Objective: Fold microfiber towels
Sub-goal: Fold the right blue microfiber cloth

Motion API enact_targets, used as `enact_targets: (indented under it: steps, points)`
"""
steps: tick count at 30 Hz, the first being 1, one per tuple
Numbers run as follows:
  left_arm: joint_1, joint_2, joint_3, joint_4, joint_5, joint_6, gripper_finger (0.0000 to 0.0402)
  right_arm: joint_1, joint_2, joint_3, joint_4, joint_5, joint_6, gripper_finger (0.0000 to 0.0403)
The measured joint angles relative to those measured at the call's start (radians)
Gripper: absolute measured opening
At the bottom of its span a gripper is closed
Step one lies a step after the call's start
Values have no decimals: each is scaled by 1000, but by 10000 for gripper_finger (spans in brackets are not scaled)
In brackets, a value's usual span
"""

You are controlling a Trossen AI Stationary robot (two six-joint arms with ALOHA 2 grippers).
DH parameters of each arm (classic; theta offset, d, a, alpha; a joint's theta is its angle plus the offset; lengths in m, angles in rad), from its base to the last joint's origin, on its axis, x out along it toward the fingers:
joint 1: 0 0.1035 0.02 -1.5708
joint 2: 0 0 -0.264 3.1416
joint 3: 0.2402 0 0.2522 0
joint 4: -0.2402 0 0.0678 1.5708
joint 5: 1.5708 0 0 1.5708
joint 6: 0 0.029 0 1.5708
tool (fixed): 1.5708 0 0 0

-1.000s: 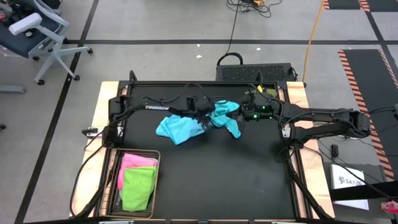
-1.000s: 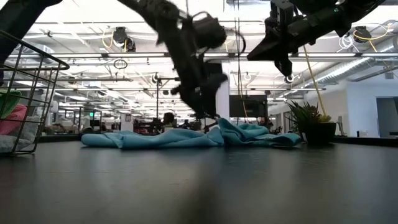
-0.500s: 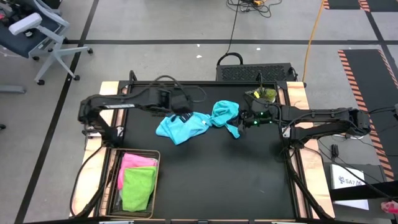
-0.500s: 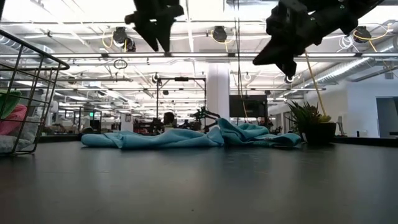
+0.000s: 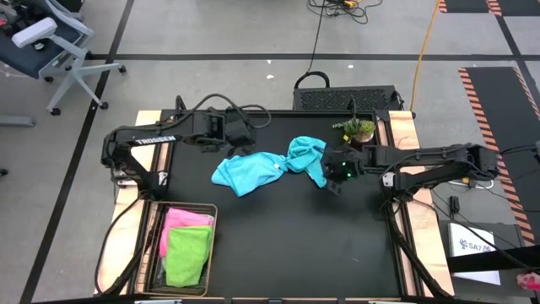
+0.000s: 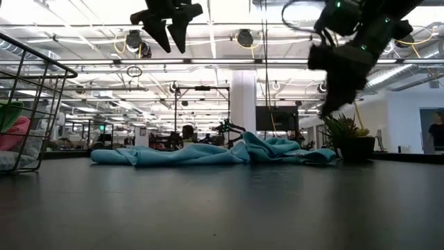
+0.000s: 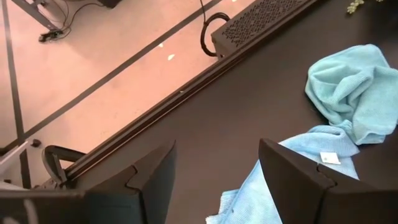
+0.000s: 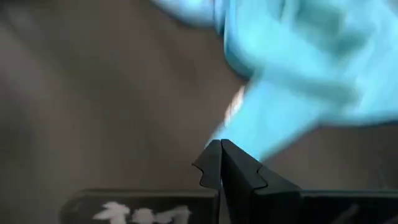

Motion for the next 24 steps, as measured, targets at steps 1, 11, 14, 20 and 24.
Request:
enact_targets:
  steps: [1, 11, 14, 20, 24]
  points:
    - [0, 0, 0, 0, -1, 0, 232, 3, 9, 0, -38, -8, -2, 0]
    - [0, -2, 0, 3, -5, 15, 232, 6, 24, 0, -117, -30, -38, 63]
    - [0, -2, 0, 3, -5, 15, 232, 6, 29, 0, -45, -30, -3, 102]
    - [0, -2, 0, 3, -6, 34, 232, 7, 85, 0, 0, -30, 34, 164]
    - [0, -2, 0, 3, -6, 39, 232, 7, 136, -1, 2, -30, 35, 188]
